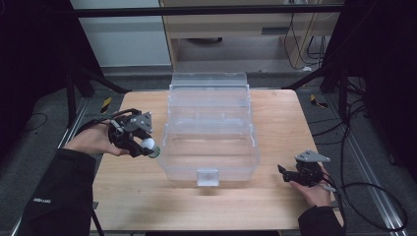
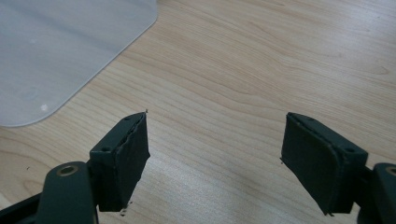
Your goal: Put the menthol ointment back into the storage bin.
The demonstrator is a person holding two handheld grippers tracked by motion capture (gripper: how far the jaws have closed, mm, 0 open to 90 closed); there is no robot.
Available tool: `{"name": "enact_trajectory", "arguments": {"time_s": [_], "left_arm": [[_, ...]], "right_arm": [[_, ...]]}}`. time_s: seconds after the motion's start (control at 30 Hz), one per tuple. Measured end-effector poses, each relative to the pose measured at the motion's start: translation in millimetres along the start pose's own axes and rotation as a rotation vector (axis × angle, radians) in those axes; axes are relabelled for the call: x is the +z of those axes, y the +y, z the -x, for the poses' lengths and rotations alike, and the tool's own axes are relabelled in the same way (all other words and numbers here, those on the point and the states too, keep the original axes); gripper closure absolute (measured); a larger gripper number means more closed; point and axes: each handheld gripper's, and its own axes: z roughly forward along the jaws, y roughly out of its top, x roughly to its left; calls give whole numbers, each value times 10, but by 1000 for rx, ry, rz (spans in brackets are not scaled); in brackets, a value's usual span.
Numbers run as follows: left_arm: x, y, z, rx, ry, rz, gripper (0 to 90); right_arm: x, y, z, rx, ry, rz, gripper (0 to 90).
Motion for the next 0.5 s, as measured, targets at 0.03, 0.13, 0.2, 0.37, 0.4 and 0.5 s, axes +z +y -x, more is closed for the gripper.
{"name": "enact_trajectory", "arguments": {"time_s": [0.03, 0.13, 0.2, 0.37, 0.4, 0.5], "left_arm": [[2, 15, -3, 5, 1, 0, 503], [19, 60, -13, 12, -3, -1, 502], [39, 92, -24, 17, -7, 2, 502], [131, 170, -55, 22, -22, -9, 502], [149, 184, -71, 34, -23, -16, 502], [196, 209, -88, 31, -29, -19, 502]], "right_arm": [[1, -1, -1, -2, 0, -2, 230], [0, -1, 3, -4, -2, 2, 228], [-5, 0, 6, -1, -1, 4, 228], [-3, -2, 6, -3, -1, 2, 228], [-2, -2, 5, -3, -1, 2, 228], [-3, -1, 7, -3, 0, 3, 228]]}}
